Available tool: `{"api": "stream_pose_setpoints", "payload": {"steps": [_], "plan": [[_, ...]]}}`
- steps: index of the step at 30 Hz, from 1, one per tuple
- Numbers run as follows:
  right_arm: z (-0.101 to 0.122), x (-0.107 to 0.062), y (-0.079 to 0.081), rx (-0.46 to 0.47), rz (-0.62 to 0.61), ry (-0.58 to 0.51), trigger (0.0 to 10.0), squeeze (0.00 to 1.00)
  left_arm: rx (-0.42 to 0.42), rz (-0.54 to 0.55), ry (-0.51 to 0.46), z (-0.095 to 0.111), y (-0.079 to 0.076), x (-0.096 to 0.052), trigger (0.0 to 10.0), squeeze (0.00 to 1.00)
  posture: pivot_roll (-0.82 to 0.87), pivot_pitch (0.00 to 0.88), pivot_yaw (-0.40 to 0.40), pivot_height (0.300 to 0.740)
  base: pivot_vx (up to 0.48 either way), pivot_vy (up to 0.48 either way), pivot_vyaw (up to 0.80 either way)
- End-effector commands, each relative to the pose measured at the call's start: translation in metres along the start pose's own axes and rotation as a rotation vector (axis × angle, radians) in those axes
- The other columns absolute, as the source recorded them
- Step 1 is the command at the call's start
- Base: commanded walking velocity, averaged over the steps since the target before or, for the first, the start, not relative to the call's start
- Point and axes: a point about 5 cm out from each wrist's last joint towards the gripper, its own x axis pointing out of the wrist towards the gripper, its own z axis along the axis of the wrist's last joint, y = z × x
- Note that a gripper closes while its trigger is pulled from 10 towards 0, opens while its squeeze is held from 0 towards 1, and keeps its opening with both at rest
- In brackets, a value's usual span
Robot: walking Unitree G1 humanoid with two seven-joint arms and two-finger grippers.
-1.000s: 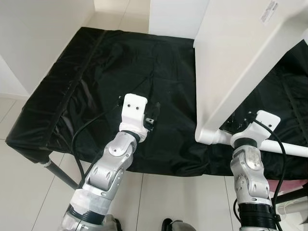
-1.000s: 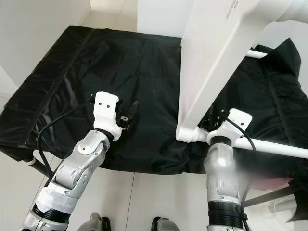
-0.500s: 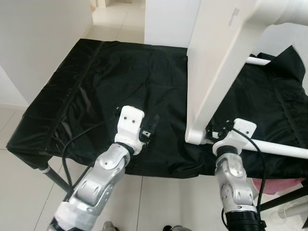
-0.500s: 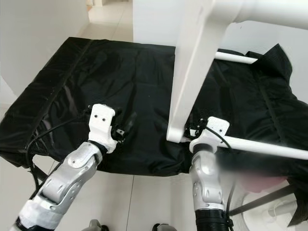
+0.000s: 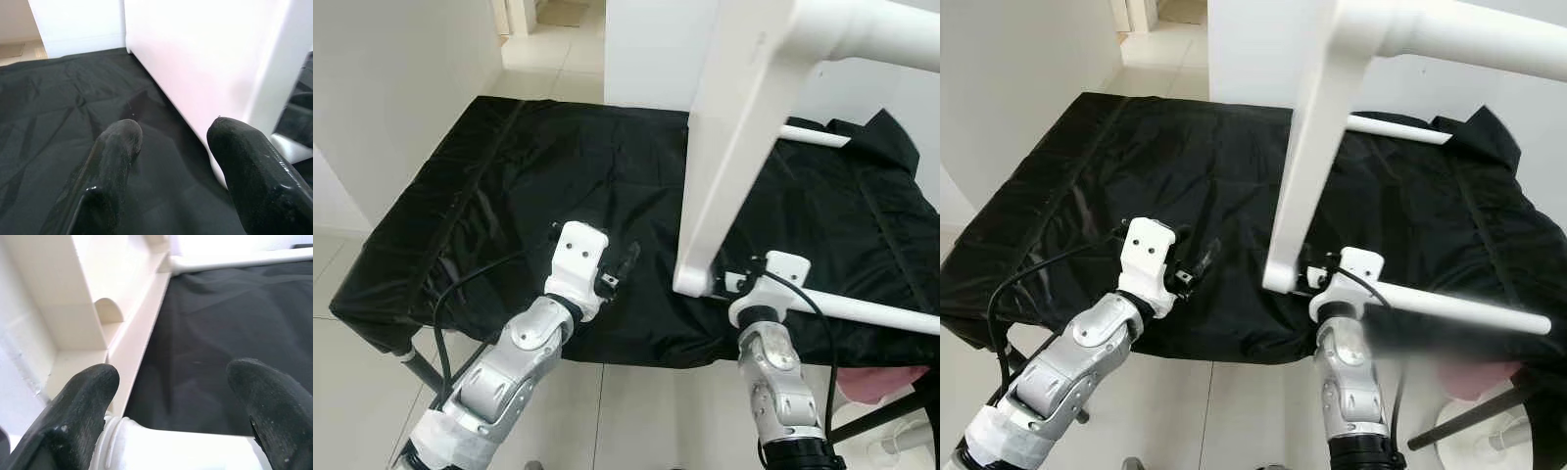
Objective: Building children table
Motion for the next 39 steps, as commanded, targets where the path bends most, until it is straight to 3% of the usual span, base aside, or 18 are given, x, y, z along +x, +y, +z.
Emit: {"api": "stream_pose_setpoints", "payload": {"steps": [1,6,11,20,25,28,39], "plan": [[-0.006,0.001,0.012,-0.016,0.063,0.029,10.0,0.0,-0.003,-0.375,0.01,0.0,-0.019,-0.003,10.0,0.0,0.0,0.003,-0.013,0.74,0.0,0.0,0.0],[-0.007,0.008,0.02,-0.011,0.095,0.032,10.0,0.0,-0.061,-0.363,0.038,-0.002,-0.018,-0.003,10.0,0.0,0.0,0.0,-0.015,0.74,0.0,0.0,0.0],[-0.008,0.008,0.021,-0.015,0.094,0.035,10.0,0.0,-0.046,-0.357,0.041,-0.003,-0.017,-0.004,10.0,0.0,0.01,0.0,-0.02,0.74,0.0,0.0,0.0],[-0.011,-0.007,0.012,-0.027,0.101,0.042,10.0,0.0,-0.084,-0.338,0.089,-0.007,-0.014,-0.007,10.0,0.0,0.0,0.005,-0.015,0.74,0.0,0.0,0.0],[-0.012,-0.007,0.017,-0.035,0.145,0.041,10.0,0.0,-0.103,-0.34,0.114,-0.009,-0.015,-0.006,10.0,0.0,-0.01,0.002,-0.016,0.74,0.0,0.0,0.0],[-0.008,-0.002,0.029,-0.021,0.19,0.029,10.0,0.0,-0.124,-0.336,0.134,-0.009,-0.012,-0.004,10.0,0.0,0.0,0.0,-0.022,0.74,0.0,0.0,0.0],[-0.018,0.003,0.042,-0.033,0.247,0.054,10.0,0.0,-0.044,-0.264,0.1,-0.005,0.001,0.001,10.0,0.0,0.03,0.0,-0.02,0.74,0.0,0.0,0.0]]}}
